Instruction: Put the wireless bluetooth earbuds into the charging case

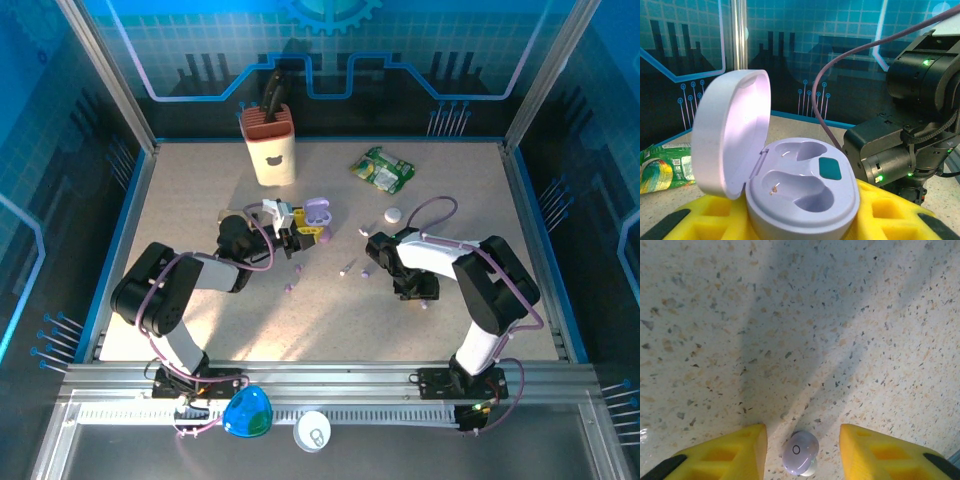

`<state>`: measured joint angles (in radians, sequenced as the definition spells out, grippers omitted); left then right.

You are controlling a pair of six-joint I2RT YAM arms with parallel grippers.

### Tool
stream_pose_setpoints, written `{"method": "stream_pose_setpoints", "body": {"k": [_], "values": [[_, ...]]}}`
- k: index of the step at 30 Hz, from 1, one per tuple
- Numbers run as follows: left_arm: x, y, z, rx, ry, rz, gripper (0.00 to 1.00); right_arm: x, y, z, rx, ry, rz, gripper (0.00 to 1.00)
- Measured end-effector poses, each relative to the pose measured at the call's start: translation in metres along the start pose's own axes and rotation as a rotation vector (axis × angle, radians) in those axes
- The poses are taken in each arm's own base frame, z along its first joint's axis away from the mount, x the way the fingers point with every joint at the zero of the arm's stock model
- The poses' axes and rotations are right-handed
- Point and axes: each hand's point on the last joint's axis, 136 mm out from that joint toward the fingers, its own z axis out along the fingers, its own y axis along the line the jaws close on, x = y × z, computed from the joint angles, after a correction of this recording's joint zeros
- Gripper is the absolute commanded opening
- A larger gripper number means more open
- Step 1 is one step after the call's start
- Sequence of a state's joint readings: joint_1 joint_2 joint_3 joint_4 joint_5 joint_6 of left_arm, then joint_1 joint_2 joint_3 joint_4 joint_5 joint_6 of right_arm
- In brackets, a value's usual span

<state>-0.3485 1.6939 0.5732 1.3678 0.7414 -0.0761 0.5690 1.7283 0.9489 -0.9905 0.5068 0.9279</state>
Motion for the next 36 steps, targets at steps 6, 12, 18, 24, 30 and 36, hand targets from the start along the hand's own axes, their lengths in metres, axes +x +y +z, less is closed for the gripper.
{"method": "stream_pose_setpoints", "body": {"k": [6,12,18,24,30,36], "values": [[0.0,0.0,0.0,0.0,0.0,-0.001,0.34,0.004,-0.002,0.001,0.004,0.019,0.008,0.37],[0.0,0.0,0.0,0.0,0.0,0.0,0.34,0.006,-0.002,0.0,0.006,0.027,0.01,0.34],[0.0,0.0,0.0,0.0,0.0,0.0,0.34,0.008,-0.004,0.0,0.014,0.037,0.008,0.3],[0.0,0.0,0.0,0.001,0.0,-0.001,0.34,0.013,-0.003,0.003,0.018,0.063,0.001,0.3],[0.0,-0.001,0.0,0.008,0.001,0.0,0.34,0.015,-0.003,0.004,0.024,0.077,-0.005,0.24],[0.0,-0.001,0.0,0.008,0.001,0.0,0.34,0.015,-0.004,0.004,0.029,0.082,-0.008,0.2]]}}
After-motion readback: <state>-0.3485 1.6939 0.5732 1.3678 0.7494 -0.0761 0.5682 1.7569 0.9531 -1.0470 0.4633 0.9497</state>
